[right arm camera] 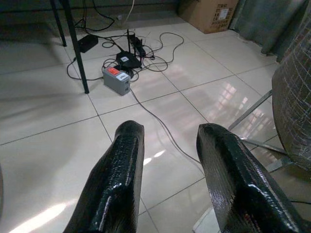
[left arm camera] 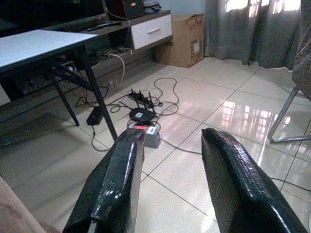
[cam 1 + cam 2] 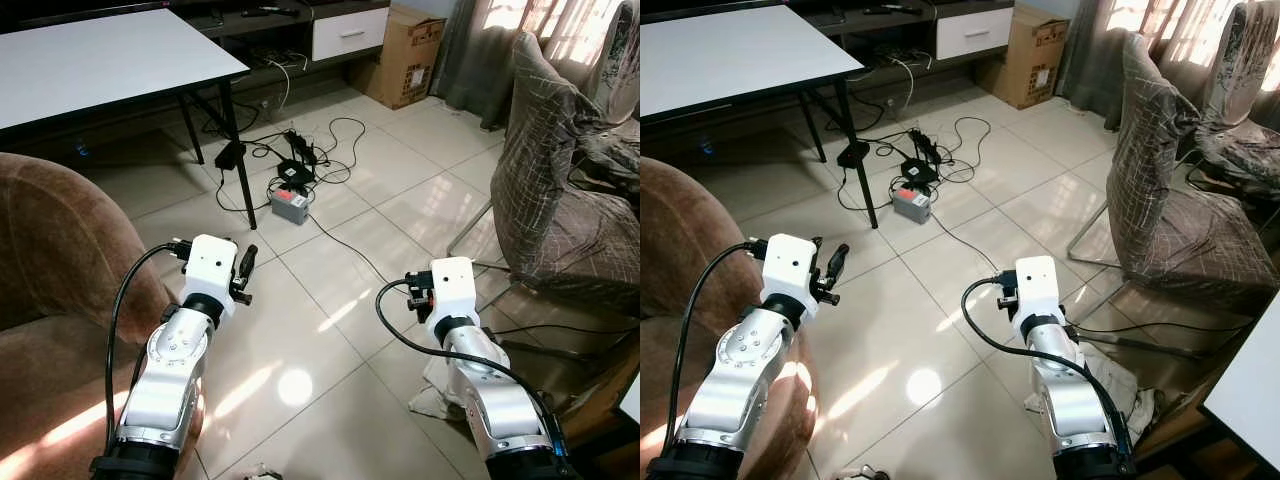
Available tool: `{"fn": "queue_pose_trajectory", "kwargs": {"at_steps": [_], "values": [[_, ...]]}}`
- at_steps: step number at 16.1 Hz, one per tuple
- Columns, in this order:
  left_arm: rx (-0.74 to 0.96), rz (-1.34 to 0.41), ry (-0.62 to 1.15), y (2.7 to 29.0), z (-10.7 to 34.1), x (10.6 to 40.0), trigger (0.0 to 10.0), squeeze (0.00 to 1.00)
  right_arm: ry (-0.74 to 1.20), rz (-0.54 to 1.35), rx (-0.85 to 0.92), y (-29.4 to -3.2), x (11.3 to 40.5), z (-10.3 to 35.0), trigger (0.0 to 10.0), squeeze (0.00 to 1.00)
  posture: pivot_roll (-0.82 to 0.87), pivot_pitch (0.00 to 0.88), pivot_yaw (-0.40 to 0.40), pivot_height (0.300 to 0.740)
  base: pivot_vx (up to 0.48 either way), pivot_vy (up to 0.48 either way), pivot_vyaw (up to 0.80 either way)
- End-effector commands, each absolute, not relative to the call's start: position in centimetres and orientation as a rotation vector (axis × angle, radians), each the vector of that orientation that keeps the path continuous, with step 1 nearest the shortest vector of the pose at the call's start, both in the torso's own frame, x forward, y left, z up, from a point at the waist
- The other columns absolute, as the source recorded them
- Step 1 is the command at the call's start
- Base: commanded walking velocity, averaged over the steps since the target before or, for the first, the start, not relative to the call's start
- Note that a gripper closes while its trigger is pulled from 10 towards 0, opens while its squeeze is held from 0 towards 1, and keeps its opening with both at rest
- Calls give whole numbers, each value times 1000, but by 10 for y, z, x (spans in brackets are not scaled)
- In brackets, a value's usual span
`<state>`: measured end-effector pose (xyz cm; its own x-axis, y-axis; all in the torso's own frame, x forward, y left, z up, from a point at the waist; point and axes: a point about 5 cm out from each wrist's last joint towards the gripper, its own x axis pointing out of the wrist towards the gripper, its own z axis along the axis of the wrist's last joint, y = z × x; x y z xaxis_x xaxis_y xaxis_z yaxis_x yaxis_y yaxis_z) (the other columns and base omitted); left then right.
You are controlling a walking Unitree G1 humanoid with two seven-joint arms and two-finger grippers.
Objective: Move the pillow to the sofa from floor
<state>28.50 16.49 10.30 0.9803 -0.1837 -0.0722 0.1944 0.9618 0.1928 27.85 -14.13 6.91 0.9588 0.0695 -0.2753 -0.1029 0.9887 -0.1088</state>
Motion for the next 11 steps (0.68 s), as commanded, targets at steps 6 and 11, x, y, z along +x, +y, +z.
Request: {"fn": "queue_pose_trajectory", "kwargs": {"at_steps": [6,11], "values": [[202,-185,49,167,104,281,10000,0,259,88,-127,-141,280,71,10000,0,59,0,-25,740,-238,0,0],[208,-190,49,169,105,280,10000,0,262,92,-123,-139,280,70,10000,0,63,0,-21,740,-286,0,0]]}}
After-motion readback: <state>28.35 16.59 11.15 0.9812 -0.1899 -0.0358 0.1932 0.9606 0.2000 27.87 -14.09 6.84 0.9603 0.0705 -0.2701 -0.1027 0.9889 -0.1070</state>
